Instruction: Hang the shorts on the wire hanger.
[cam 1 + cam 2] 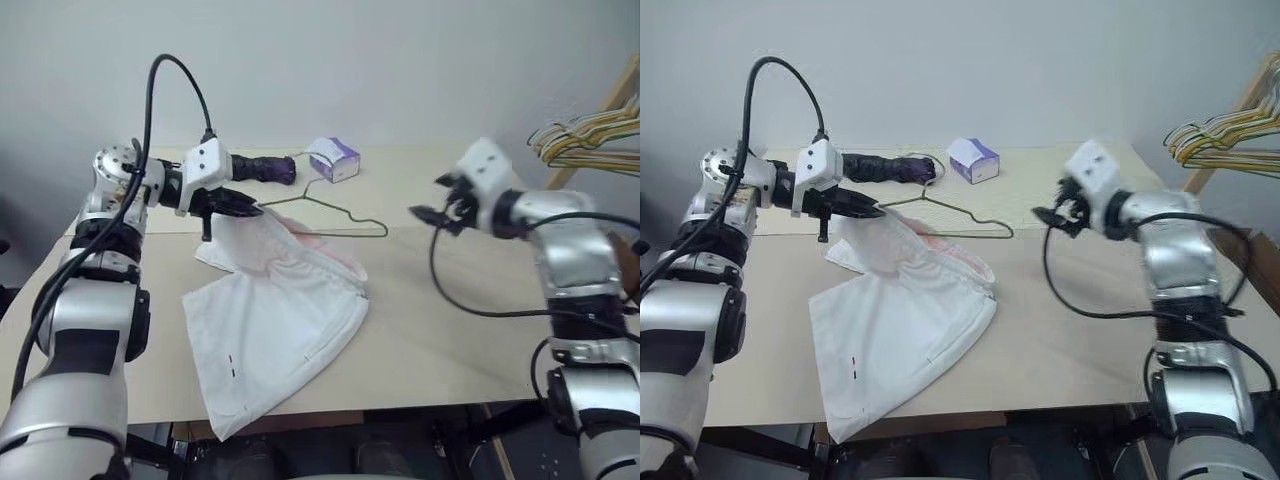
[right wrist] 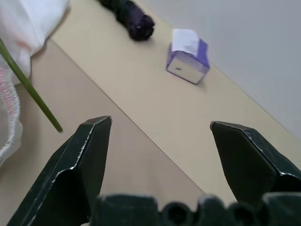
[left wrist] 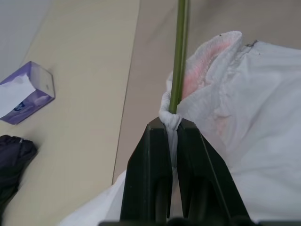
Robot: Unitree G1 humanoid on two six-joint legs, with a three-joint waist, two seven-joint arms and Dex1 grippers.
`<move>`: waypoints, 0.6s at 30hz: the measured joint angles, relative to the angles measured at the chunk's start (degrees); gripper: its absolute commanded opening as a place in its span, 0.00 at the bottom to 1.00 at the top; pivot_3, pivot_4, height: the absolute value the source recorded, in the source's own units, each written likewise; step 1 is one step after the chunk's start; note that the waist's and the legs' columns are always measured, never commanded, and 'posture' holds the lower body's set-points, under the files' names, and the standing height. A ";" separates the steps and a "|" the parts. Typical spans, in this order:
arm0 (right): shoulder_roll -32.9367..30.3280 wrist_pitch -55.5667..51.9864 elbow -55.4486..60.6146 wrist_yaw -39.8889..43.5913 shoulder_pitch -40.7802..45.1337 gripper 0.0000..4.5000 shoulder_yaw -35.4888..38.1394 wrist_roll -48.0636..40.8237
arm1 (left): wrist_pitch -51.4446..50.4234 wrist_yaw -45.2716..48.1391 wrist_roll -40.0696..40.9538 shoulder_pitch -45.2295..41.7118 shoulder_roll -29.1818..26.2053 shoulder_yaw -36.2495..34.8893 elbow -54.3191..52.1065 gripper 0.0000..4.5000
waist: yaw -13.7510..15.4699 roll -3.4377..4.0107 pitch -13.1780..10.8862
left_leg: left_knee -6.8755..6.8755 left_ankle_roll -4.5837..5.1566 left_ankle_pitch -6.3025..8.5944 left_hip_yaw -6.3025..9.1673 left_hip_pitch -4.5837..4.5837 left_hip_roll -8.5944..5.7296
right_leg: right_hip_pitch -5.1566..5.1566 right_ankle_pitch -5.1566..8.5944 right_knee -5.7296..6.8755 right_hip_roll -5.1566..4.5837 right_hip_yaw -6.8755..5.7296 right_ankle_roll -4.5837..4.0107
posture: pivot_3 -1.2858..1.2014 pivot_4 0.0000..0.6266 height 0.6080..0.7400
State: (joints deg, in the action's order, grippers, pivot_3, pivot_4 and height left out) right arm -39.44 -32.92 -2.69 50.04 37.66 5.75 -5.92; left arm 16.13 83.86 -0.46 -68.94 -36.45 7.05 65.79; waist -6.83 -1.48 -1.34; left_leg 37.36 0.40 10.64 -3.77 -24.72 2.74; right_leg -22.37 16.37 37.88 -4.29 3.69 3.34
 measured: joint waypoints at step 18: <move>17.78 -10.30 7.74 -5.33 -17.74 0.89 -5.25 -12.14 | -0.05 1.33 0.16 -3.18 -0.56 -3.02 -0.05 0.00 | -0.29 -0.01 -0.02 | 0.06 0.00 0.00 0.02 0.04 -0.01 | 0.00 0.00 0.10 0.03 0.07 0.01 | 0.48 0.00 1.00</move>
State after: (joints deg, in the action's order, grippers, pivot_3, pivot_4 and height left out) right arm -21.66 -43.22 5.05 44.71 19.92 0.50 -18.06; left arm 16.08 85.19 -0.30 -72.11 -37.01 4.02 65.74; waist -7.13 -1.49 -1.36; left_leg 37.42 0.41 10.64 -3.75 -24.68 2.73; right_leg -22.37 16.37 37.99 -4.26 3.76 3.34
